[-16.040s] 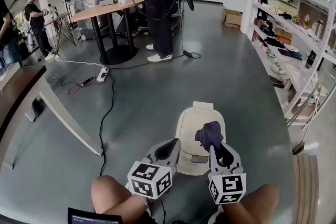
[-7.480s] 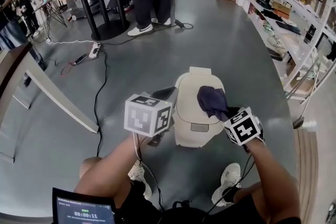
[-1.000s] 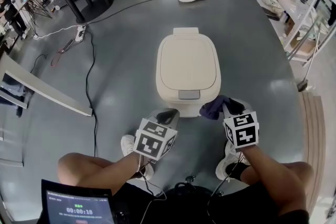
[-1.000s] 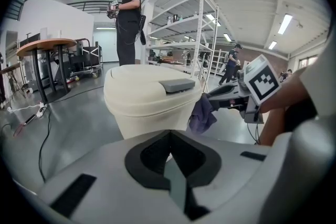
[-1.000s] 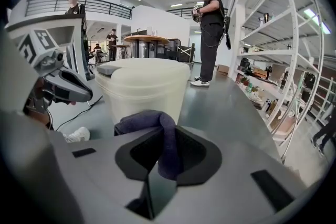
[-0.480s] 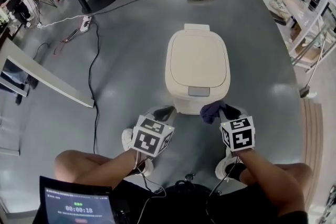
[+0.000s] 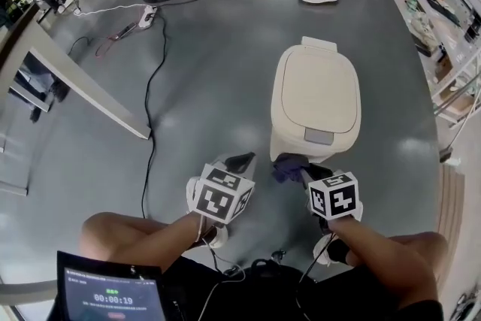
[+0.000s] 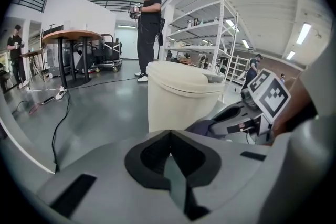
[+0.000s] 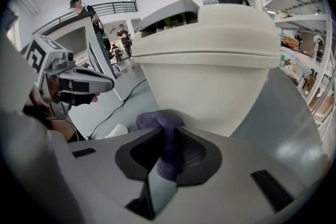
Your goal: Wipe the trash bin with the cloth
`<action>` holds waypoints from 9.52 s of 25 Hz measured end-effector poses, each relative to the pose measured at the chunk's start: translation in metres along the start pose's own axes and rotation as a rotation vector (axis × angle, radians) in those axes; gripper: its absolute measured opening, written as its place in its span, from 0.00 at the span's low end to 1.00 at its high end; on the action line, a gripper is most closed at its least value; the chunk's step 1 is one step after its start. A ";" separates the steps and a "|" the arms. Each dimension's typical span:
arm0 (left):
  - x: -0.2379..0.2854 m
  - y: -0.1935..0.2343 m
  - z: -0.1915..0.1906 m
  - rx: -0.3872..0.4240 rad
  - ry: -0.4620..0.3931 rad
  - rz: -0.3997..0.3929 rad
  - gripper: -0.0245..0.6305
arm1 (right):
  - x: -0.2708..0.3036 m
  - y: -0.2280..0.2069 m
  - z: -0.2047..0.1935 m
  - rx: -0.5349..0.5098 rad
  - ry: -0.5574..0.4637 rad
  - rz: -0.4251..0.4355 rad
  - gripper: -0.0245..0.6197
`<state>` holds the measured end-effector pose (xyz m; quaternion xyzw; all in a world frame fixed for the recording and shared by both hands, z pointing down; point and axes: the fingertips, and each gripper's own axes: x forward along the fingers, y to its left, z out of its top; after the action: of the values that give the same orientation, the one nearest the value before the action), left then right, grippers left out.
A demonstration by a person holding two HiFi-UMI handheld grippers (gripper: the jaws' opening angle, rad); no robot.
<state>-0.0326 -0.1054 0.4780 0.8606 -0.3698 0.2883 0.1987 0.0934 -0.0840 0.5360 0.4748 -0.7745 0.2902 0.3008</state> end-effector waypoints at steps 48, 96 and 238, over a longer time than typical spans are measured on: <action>0.069 -0.064 -0.001 0.134 0.118 -0.106 0.04 | -0.013 -0.116 -0.044 0.122 0.048 -0.193 0.15; 0.055 0.030 -0.065 0.021 0.216 -0.026 0.04 | 0.094 -0.032 -0.071 0.016 0.214 -0.098 0.15; 0.163 -0.232 0.036 0.315 0.217 -0.251 0.04 | 0.000 -0.221 0.083 0.247 -0.526 0.160 0.15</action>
<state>0.2457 -0.0603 0.5259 0.8843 -0.1867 0.4062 0.1346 0.2787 -0.2289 0.5183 0.5040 -0.8197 0.2720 0.0061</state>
